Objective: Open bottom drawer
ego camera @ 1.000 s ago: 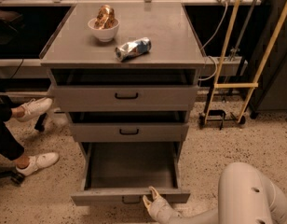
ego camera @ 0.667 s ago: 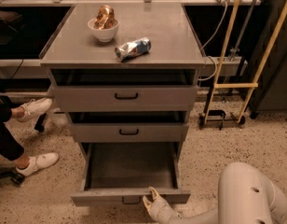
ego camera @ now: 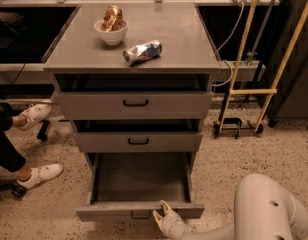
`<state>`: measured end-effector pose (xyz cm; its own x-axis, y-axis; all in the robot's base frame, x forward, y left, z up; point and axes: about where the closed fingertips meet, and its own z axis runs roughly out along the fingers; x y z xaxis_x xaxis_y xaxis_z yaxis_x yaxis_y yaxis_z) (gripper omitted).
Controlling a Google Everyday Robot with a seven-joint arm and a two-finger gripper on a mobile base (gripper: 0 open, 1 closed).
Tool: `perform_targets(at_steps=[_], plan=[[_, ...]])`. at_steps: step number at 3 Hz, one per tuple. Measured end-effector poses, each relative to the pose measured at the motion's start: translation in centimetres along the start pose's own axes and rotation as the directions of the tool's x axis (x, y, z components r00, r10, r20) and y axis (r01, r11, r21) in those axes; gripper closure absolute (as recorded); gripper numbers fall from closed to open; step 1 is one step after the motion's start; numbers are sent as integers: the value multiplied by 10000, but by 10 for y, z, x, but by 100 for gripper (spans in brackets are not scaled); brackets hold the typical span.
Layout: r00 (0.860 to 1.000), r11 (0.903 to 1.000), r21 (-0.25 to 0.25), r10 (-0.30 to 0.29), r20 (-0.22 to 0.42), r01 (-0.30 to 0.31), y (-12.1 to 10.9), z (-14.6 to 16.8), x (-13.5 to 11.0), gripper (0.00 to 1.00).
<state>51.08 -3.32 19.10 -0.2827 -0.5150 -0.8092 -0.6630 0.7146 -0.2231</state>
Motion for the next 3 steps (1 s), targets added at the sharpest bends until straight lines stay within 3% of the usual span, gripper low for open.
perform_targets(at_steps=[1,2,3], plan=[[10000,10000,0,0,0,0,0,0,0,11],[10000,10000,0,0,1,0,0,0,0,0],[10000,10000,2,-1,1,1,0,0,0,0]])
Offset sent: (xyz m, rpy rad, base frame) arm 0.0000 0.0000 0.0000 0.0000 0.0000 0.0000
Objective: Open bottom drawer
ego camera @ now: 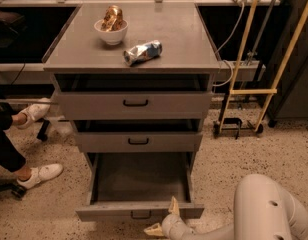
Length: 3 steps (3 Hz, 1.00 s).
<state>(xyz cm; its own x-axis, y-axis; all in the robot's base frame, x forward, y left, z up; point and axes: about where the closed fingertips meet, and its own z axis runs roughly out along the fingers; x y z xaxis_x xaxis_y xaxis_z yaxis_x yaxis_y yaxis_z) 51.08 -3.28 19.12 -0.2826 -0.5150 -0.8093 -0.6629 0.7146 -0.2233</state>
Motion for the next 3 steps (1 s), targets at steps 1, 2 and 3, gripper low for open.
perform_targets(at_steps=[1,2,3], plan=[[9998,9978,638,-163,129,154,-20,-14,-28,0],[9975,9811,1869,-587,385,505,-54,-54,-95,0],[9941,9499,3108,-628,881,325,-80,-121,-169,0]])
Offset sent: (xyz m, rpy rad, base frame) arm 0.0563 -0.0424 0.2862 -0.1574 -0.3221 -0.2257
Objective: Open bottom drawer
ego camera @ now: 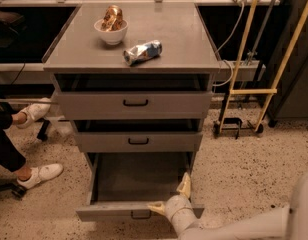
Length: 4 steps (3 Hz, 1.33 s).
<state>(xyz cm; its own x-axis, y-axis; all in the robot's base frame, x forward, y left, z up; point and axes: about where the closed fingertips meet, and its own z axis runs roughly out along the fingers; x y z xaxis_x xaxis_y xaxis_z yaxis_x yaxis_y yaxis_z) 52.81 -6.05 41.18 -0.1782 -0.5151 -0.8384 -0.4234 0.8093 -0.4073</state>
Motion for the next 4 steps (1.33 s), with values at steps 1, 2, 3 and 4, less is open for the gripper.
perform_targets(at_steps=[1,2,3,4], plan=[[9990,9944,1048,97,446,-143,-37,-60,-68,0],[9956,9814,1915,-80,935,-101,-66,-105,-140,0],[9853,9792,2028,-448,1651,106,-67,-113,-196,0],[9852,9792,2028,-450,1656,106,-67,-113,-196,0]])
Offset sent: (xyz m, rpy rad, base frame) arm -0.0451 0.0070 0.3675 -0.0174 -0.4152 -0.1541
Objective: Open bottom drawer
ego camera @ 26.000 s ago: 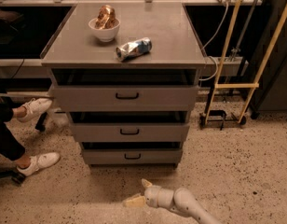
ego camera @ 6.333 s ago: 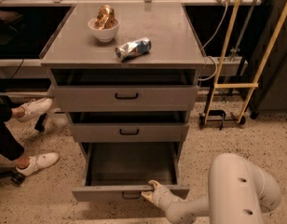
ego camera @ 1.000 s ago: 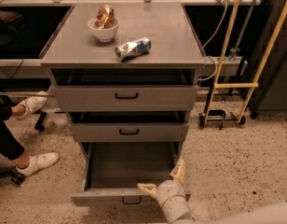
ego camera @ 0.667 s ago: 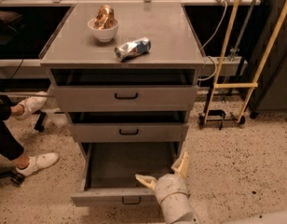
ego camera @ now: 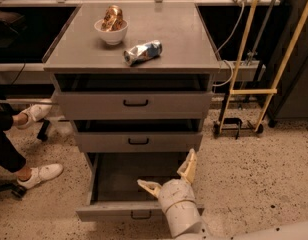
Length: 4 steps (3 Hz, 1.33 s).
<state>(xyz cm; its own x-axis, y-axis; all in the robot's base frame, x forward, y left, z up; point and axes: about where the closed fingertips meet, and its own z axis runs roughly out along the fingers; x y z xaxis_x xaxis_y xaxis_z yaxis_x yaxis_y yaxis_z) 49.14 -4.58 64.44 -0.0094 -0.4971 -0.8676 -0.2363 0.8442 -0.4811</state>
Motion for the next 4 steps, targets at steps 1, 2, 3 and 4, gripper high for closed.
perform_targets(at_steps=[1,2,3,4], plan=[[9978,9986,428,290,592,-316,-20,18,-13,0],[9832,9852,1491,583,1731,-847,-104,44,-64,0],[9620,9683,2392,47,2731,-727,-198,46,-170,0],[9505,9298,3638,-615,3046,-564,-273,15,-258,0]])
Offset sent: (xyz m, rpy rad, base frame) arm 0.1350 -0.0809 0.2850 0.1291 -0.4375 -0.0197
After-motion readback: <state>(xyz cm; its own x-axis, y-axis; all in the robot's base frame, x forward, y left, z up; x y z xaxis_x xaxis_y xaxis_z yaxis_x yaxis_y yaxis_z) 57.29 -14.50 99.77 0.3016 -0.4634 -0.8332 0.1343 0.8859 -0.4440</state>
